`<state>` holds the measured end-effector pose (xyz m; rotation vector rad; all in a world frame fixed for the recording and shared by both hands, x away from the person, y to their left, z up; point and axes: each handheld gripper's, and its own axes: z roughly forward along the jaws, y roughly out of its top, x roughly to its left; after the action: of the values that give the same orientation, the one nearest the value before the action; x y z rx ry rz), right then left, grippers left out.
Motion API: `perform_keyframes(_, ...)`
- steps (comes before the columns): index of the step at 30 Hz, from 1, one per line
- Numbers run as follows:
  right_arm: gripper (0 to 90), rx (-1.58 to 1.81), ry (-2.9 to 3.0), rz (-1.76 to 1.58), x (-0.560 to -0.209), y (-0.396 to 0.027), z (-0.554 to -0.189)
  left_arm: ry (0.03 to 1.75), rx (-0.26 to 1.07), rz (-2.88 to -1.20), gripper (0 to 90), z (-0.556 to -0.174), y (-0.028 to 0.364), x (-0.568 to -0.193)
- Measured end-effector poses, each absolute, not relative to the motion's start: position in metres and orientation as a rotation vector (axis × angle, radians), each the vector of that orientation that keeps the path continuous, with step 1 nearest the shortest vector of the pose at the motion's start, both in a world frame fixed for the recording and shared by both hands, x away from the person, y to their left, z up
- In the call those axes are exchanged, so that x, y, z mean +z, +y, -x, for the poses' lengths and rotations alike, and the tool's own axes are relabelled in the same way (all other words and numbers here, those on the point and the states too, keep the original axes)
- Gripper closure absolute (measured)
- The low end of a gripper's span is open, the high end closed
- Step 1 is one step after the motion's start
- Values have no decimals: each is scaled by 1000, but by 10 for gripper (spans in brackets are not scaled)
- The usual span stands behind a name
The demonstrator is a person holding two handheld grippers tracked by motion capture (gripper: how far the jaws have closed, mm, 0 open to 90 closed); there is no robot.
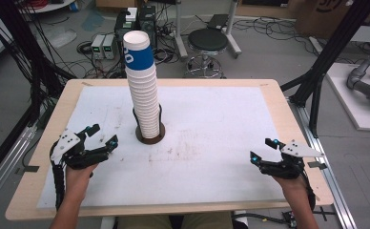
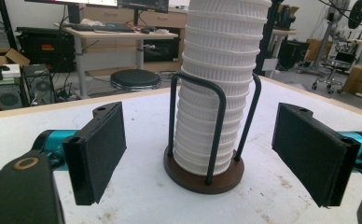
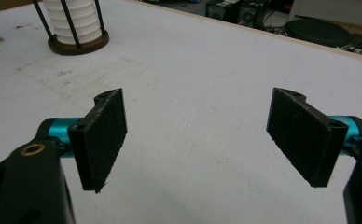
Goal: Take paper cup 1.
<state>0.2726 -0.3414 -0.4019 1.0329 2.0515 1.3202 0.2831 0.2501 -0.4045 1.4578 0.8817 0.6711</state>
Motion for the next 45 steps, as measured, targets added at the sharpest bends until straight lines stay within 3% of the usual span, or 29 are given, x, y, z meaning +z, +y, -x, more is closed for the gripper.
perform_keyframes(22,205,1322,2105,-1020,-406,-333,-274,804,614,-1454,165,-286,250,-370)
perform_keyframes(45,205,1325,2115,-1019,-404,-331,-270,627,580,-1521,165,-329,218,-236)
